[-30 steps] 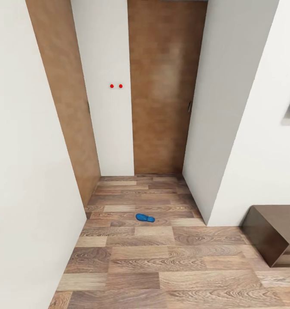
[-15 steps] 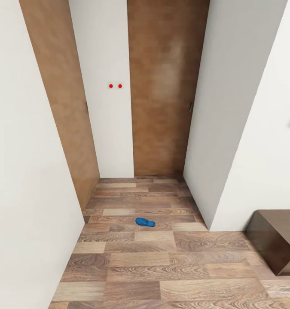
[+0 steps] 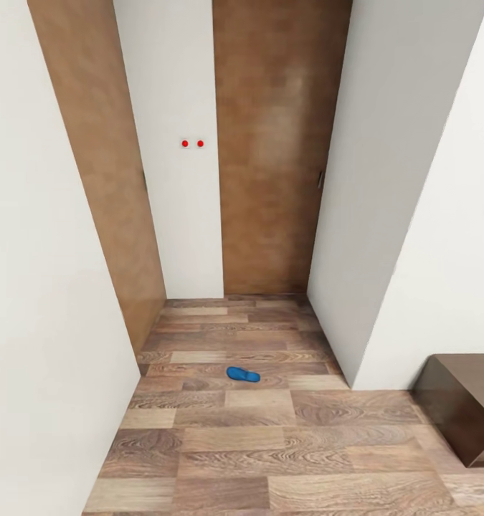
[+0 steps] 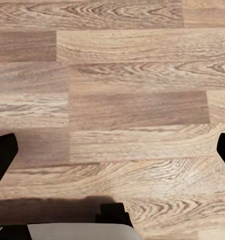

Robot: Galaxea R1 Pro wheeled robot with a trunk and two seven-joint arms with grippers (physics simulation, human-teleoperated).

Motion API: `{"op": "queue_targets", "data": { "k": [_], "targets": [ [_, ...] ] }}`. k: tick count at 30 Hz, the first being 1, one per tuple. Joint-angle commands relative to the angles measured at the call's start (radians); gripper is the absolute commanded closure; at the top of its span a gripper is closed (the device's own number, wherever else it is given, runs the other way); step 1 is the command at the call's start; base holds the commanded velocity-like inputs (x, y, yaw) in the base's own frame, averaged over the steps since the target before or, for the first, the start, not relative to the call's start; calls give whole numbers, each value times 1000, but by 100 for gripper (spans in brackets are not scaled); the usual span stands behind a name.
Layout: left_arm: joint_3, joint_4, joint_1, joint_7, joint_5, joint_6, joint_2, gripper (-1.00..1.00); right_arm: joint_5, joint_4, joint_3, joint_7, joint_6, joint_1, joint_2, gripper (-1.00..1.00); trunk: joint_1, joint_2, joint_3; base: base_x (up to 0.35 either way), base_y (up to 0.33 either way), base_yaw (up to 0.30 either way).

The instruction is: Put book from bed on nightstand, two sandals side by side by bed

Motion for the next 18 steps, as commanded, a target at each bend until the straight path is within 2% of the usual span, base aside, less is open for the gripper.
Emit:
{"op": "queue_targets", "data": {
  "k": [1,6,13,18],
  "targets": [
    [0,0,0,0,1,-3,0,-100,0,1,0,-3,-3,0,0,-100,0,0,-1,276,84,0],
    [0,0,0,0,1,-3,0,-100,1,1,1,-3,-3,0,0,-100,0,0,-1,250,141,0],
    [0,0,0,0,1,-3,0,-100,1,1,1,-3,-3,0,0,-100,0,0,-1,78,59,0],
    [0,0,0,0,1,-3,0,-100,1,1,0,-3,-3,0,0,-100,0,0,-1,142,174,0]
  ]
}}
